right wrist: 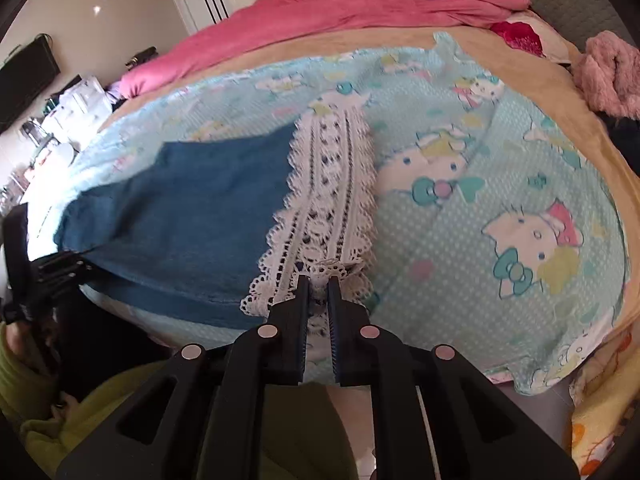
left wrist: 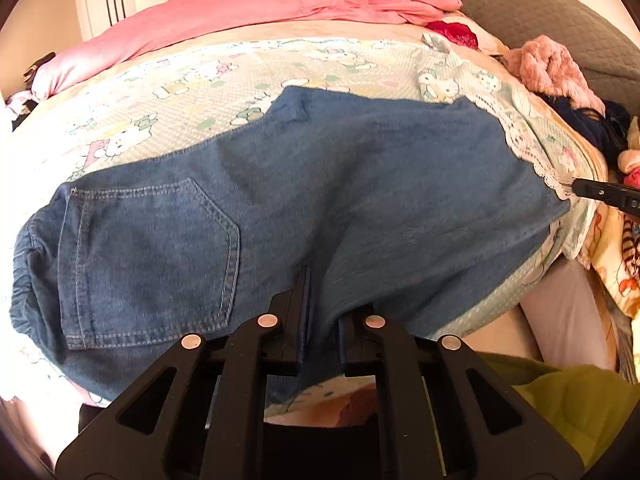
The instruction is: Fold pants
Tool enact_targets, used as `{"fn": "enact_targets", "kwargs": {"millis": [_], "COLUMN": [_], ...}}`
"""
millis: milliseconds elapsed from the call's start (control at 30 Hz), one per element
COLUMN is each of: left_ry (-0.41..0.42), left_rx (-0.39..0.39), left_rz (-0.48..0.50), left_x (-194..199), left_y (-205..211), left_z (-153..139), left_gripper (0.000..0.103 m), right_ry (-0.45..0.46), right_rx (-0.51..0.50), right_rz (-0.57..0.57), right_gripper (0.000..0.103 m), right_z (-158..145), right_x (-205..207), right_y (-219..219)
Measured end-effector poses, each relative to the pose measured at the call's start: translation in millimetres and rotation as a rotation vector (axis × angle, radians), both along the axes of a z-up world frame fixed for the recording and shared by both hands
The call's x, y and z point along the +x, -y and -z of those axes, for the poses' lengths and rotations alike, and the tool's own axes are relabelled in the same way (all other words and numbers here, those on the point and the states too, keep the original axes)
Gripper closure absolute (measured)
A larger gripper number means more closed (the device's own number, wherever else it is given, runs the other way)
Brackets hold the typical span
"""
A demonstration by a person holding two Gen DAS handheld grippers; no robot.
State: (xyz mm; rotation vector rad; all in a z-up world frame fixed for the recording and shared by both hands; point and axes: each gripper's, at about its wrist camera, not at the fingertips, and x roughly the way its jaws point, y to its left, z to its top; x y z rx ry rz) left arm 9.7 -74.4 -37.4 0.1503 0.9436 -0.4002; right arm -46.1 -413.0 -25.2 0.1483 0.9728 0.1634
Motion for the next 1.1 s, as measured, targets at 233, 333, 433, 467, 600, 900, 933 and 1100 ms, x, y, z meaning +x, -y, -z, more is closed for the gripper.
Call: {"fn": "enact_targets", "kwargs": {"millis": [233, 333, 433, 467, 600, 900, 933, 1100], "left_ry": [-0.011, -0.01, -0.004, -0.002, -0.003, -0.012, -0.013, -0.006], "left_rx": [0.032, 0.036, 0.048, 0.052, 0.056, 0.043, 0.043, 0.056], "left_rz": [0.014, 0.012, 0.018, 0.019, 0.021, -0.001, -0.003, -0.002], "left_x": [-7, -9, -11, -11, -12, -16, -15, -17], "left_y": [2, 1, 3, 4, 4, -7, -7, -6], "left_z": [8, 8, 8, 8, 9, 10, 10, 8], "left_gripper": [0.097, 0.096, 0.096, 0.096, 0.096, 0.092, 0.092, 0.092], "right_ry": [-0.052, -0.018, 0.097, 0.12, 0.119, 0.135, 0.155, 0.21], "right_rx": [-0.052, -0.027, -0.03, -0.035, -0.016, -0.246, -0.3, -0.466], "right_rz": [0.003, 0.042, 0.026, -0.009, -0.253, -0.535, -0.567, -0.606], "right_gripper": [0.091, 0.083, 0.083, 0.083, 0.082, 0.063, 0.063, 0.073], "right_z": [23, 11, -13, -17, -13, 15, 18, 32], "right_x": [-3, -8, -14, -15, -11, -23, -28, -26], "right_y": [-4, 3, -3, -10, -63, -127, -132, -143]}}
